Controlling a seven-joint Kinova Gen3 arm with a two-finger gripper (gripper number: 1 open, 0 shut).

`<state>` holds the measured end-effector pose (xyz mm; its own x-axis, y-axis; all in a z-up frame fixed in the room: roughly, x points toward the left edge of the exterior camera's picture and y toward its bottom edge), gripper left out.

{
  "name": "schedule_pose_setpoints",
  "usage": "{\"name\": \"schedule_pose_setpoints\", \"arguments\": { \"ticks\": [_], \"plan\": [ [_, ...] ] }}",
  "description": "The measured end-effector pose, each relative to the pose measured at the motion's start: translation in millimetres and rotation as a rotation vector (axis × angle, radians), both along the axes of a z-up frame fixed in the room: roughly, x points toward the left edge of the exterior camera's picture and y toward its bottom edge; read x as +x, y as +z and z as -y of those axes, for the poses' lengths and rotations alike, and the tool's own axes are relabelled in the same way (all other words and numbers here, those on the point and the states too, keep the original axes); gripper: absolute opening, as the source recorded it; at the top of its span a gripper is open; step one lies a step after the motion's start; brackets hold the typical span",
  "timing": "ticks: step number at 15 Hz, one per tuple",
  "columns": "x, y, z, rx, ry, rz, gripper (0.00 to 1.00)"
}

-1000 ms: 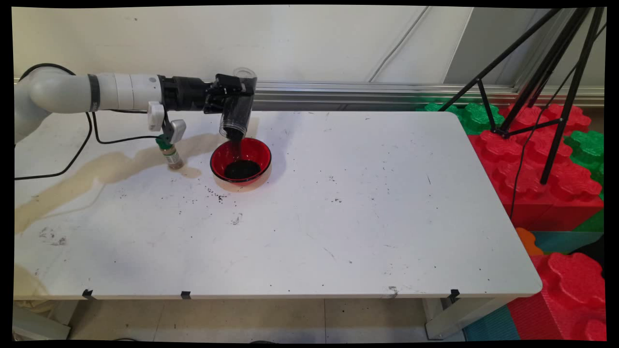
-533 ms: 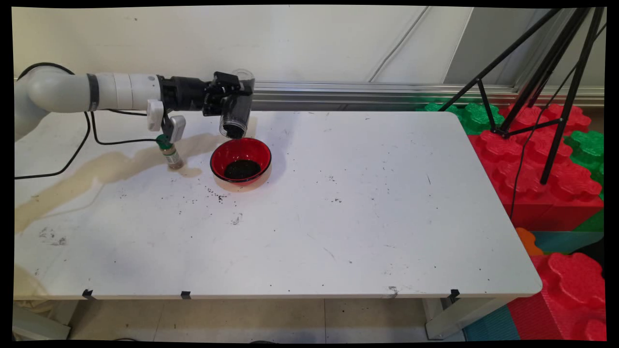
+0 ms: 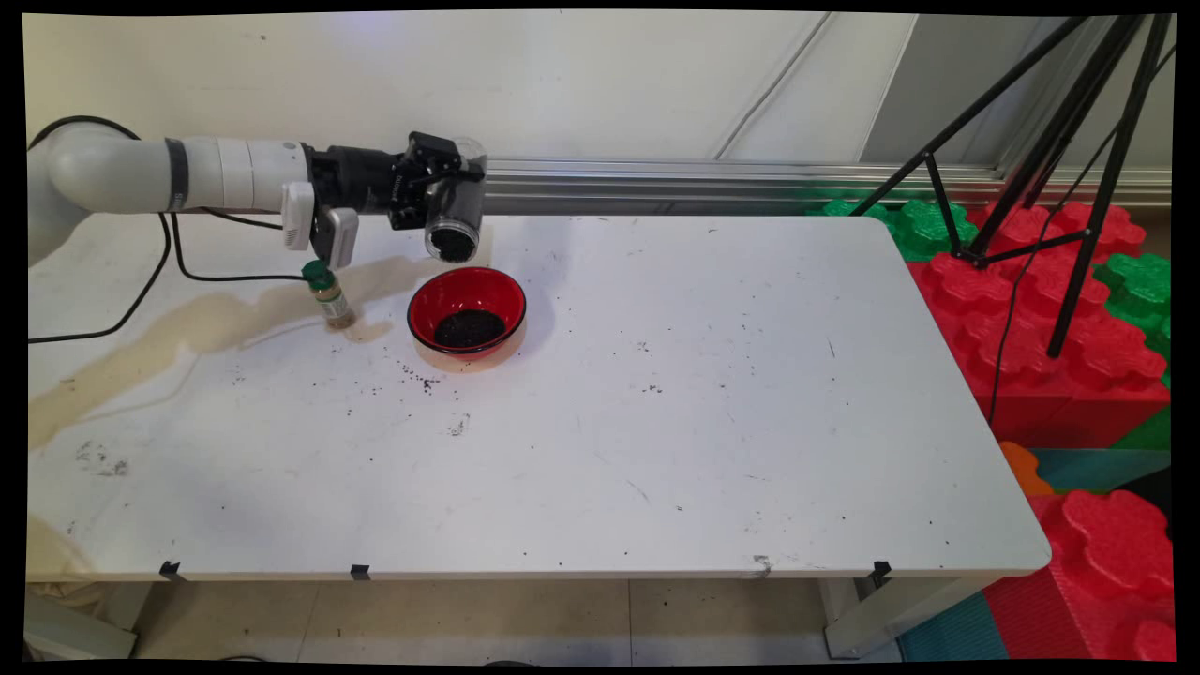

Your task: Pour the black seasoning powder in the red bowl

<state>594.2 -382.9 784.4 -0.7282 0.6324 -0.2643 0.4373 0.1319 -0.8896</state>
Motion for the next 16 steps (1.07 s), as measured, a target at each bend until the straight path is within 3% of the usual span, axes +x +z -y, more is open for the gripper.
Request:
{"name": "schedule_pose_setpoints", "arguments": {
  "ticks": [16],
  "plan": [
    [-11.4,32.3,-21.7,0.219,0.116,-0.257,0.00]
  ]
}}
